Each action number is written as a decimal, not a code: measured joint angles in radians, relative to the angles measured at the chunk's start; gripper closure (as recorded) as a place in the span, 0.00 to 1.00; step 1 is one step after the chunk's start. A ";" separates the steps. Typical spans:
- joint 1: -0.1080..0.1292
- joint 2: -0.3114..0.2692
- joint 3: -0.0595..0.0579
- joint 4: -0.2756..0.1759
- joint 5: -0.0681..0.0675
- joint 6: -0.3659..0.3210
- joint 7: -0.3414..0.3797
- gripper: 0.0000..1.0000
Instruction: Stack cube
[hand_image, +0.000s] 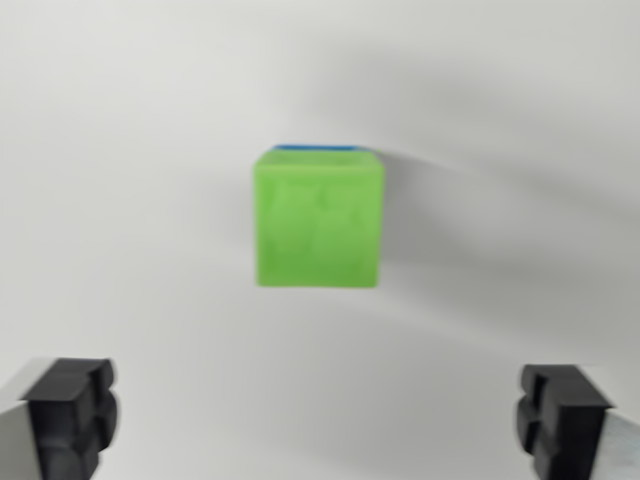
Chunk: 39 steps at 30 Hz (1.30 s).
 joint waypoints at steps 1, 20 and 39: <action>0.000 -0.012 -0.001 0.005 0.001 -0.017 -0.001 0.00; 0.000 -0.152 -0.010 0.109 0.005 -0.261 -0.008 0.00; 0.000 -0.207 -0.018 0.207 0.005 -0.414 -0.010 0.00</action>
